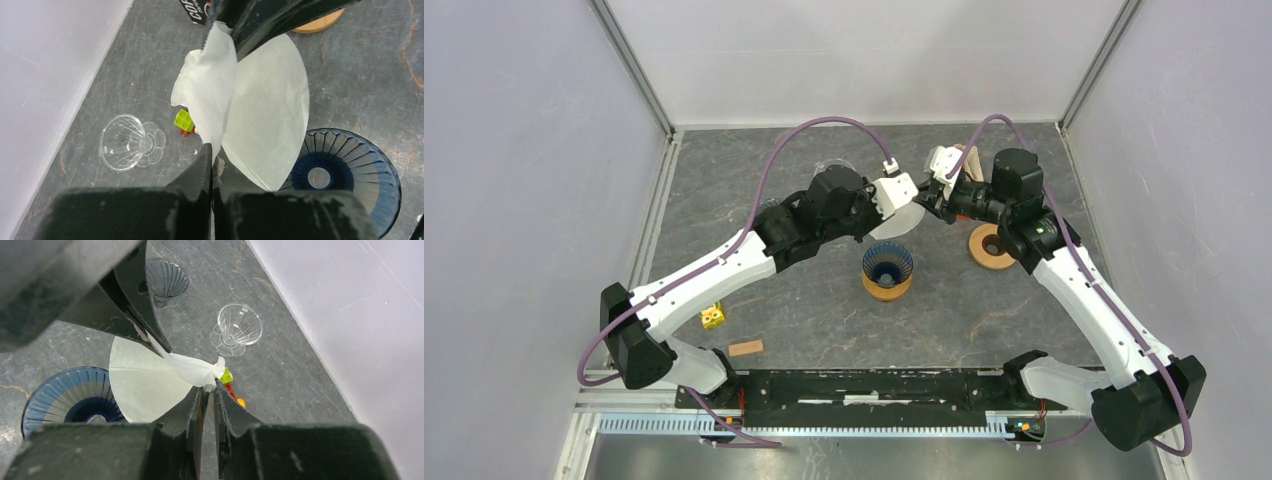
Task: Place the coffee filter in the dripper
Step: Place the coffee filter in the coffee dripper.
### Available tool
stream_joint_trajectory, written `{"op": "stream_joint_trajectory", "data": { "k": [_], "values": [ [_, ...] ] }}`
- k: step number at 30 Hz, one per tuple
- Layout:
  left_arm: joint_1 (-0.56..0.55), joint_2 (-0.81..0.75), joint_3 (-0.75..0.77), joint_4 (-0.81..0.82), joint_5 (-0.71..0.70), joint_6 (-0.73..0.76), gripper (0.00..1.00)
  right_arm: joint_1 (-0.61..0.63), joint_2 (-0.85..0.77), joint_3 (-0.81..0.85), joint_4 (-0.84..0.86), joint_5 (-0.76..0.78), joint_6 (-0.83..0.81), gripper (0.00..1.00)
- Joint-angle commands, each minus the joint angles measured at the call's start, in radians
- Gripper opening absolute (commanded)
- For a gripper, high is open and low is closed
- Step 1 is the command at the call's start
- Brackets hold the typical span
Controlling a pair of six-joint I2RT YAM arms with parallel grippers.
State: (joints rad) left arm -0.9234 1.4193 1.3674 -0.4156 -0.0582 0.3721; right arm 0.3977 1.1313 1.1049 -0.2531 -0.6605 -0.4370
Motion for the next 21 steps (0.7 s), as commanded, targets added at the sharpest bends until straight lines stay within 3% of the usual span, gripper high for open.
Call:
{"op": "stream_joint_trajectory", "data": {
  "k": [1,10,19,20,21],
  "values": [
    [-0.004,-0.032,0.004,0.061,-0.045,-0.048,0.02,0.004,-0.028,-0.020,0.059,0.049,0.038,0.16],
    [-0.003,-0.035,-0.003,0.067,-0.050,-0.058,0.02,0.004,-0.047,-0.058,0.103,0.099,0.096,0.00],
    [-0.003,-0.021,0.002,0.074,-0.050,-0.078,0.02,0.004,-0.041,-0.062,0.136,0.076,0.190,0.00],
    [-0.003,-0.021,0.002,0.073,-0.052,-0.079,0.02,0.004,-0.042,-0.066,0.136,0.075,0.190,0.03],
    [-0.003,-0.020,0.004,0.072,-0.051,-0.079,0.02,0.003,-0.043,-0.066,0.132,0.072,0.188,0.14]
  ]
}}
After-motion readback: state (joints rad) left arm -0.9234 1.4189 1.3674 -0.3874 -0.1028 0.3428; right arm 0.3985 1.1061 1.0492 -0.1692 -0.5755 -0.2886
